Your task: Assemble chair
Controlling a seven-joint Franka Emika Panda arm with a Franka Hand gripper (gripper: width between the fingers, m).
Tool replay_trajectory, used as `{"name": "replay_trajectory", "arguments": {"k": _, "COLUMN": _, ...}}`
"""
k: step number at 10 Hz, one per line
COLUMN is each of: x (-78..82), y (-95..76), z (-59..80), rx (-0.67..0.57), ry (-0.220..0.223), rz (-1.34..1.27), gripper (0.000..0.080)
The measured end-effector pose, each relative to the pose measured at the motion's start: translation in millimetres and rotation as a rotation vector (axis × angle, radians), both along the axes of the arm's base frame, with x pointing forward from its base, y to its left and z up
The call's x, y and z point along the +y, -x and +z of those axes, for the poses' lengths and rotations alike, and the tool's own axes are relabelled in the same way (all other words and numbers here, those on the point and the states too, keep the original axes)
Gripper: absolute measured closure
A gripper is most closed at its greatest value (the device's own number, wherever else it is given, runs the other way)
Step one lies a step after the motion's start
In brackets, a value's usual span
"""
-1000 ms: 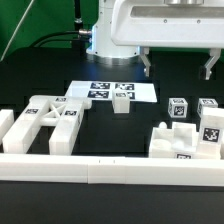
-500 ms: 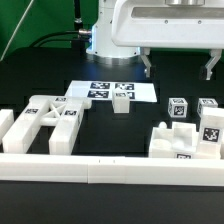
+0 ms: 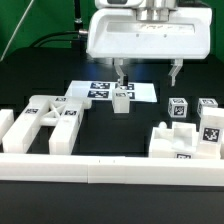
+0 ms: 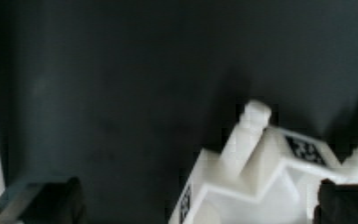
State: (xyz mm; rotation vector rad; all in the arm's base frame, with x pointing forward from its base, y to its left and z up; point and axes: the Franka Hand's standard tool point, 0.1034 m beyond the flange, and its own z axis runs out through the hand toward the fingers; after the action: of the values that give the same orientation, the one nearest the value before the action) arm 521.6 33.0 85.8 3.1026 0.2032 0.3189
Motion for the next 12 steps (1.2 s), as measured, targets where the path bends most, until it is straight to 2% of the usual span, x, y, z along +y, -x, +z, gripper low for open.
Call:
{"name": "replay_trajectory", "arguments": {"k": 3, "x": -2.7, "y": -0.8, "z": 0.0, "rx": -0.004, "ry": 0.005, "rz": 0.012, "gripper": 0.015}}
{"name": "replay_trajectory", "arguments": {"k": 4, "x": -17.9, "y": 1.4, "z": -2.4, "rx": -0.016, "ry": 0.032, "rz": 0.09, "gripper": 0.015}}
{"name": "replay_trajectory", "arguments": {"k": 6, "x": -50.6, "y": 22.1, "z": -13.4, "rx": -0.018, "ry": 0.059, "rz": 0.104, "gripper": 0.015}}
{"name": "replay_trajectory", "arguments": {"k": 7, "x": -55.4, "y": 29.2, "z": -17.4, "rx": -0.009, "ry": 0.061, "rz": 0.101, "gripper": 0.015}}
{"name": "replay_trajectory", "arguments": {"k": 10, "x": -48.9, "y": 32.9, "z": -21.0, "rx": 0.054, "ry": 0.042, "rz": 0.102, "gripper": 0.015}}
{"name": "replay_trajectory", "arguments": {"k": 12, "x": -36.9, "y": 35.7, "z": -22.7, "rx": 0.189, "ry": 0.005, "rz": 0.084, "gripper": 0.015}}
